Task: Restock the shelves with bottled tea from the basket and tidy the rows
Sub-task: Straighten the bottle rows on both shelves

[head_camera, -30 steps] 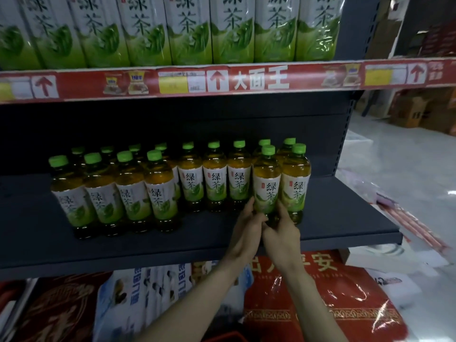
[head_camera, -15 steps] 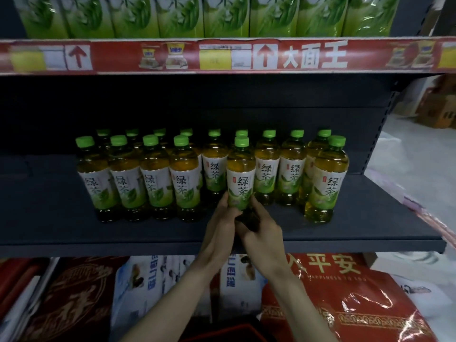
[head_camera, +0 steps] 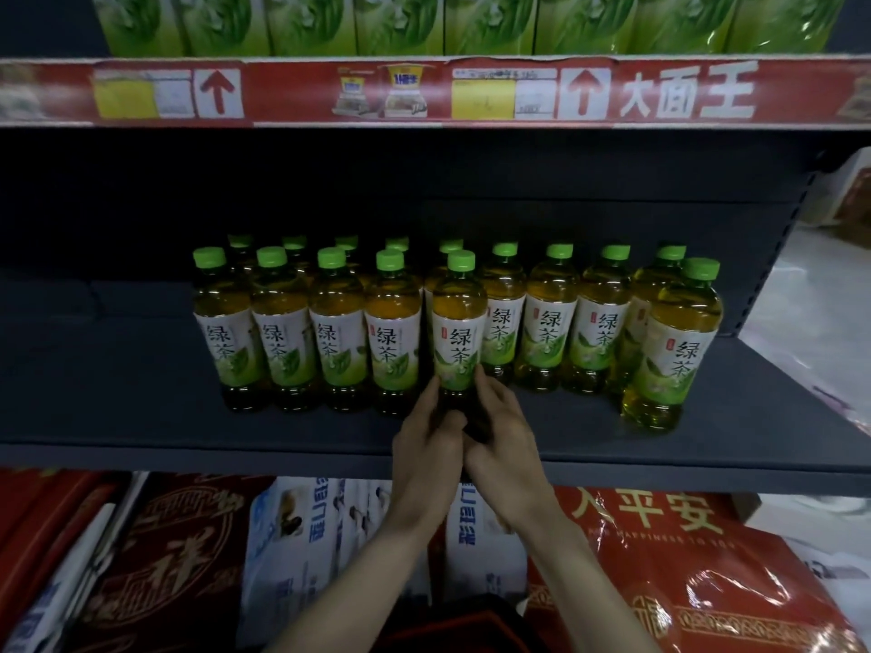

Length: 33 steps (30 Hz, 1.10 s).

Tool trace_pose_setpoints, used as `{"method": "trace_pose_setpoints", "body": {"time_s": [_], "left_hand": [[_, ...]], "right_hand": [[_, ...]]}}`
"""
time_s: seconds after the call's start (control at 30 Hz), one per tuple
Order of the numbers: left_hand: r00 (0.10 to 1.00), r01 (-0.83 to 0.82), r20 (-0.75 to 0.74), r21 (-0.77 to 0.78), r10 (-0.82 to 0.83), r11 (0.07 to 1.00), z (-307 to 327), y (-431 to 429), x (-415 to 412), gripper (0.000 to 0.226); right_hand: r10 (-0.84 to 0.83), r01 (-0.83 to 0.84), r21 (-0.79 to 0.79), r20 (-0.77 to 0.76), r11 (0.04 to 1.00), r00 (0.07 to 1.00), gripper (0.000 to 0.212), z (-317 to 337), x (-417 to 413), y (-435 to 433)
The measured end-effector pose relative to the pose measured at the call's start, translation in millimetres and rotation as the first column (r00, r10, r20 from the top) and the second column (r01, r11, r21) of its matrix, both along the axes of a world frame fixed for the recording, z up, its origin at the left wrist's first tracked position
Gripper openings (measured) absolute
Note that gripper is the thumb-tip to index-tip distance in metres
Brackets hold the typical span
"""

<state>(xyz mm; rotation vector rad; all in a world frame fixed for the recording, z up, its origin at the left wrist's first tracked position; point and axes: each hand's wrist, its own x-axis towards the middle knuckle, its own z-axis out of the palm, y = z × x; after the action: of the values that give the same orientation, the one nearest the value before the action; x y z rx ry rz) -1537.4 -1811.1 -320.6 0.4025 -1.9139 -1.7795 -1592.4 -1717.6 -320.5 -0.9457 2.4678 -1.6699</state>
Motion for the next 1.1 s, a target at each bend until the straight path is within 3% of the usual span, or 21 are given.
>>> {"method": "trace_pose_setpoints", "body": {"time_s": [0.27, 0.4, 0.53, 0.6, 0.67, 0.77, 0.83, 0.97, 1.1], "left_hand": [[0.996, -0.087, 0.020, 0.103, 0.086, 0.991, 9.5, 6.4, 7.5, 0.052], [0.972, -0.196, -0.115, 0.084, 0.205, 0.977, 2.6, 20.2, 9.2, 0.038], [0.995, 0.093, -0.035, 0.040, -0.091, 0.995, 9.2, 54.3, -17.8, 0.048], [0.972, 0.233, 0.011, 0.039, -0.234, 0.972, 14.4, 77.0, -36.7, 0.057], [0.954, 0.296, 0.031, 0.071, -0.299, 0.953, 19.3, 97.7, -59.4, 0.055], [0.925, 0.376, 0.019, 0.105, -0.380, 0.921, 24.6, 121.9, -88.8, 0.033], [0.911, 0.413, -0.025, 0.116, -0.413, 0.904, 25.0, 133.0, -99.6, 0.029], [0.898, 0.439, -0.035, 0.122, -0.438, 0.890, 21.0, 140.6, -101.5, 0.034], [0.920, 0.391, -0.075, 0.085, -0.385, 0.916, 12.7, 131.2, -88.1, 0.049]], "right_hand": [[0.075, -0.075, 0.005, -0.002, 0.997, 0.997, 0.077, -0.1, -4.1, -3.4], [-0.187, 0.193, -0.223, 0.050, 0.955, 0.981, 0.056, 7.4, -6.8, 25.1], [-0.586, 0.499, -0.460, -0.059, 0.735, 0.808, 0.038, 19.1, -24.8, 85.0], [-0.696, 0.592, -0.508, -0.022, 0.626, 0.717, 0.037, 16.4, -40.0, 106.1], [-0.721, 0.656, -0.480, 0.068, 0.583, 0.690, 0.049, 10.4, -54.4, 121.1], [-0.620, 0.652, -0.355, 0.215, 0.670, 0.754, 0.062, 5.2, -66.6, 133.8], [-0.569, 0.612, -0.306, 0.226, 0.729, 0.790, 0.060, 4.0, -70.2, 135.9], [-0.525, 0.567, -0.307, 0.215, 0.765, 0.824, 0.053, 6.8, -66.4, 132.9], [-0.466, 0.501, -0.288, 0.185, 0.816, 0.865, 0.061, 6.0, -54.5, 117.4]]}}
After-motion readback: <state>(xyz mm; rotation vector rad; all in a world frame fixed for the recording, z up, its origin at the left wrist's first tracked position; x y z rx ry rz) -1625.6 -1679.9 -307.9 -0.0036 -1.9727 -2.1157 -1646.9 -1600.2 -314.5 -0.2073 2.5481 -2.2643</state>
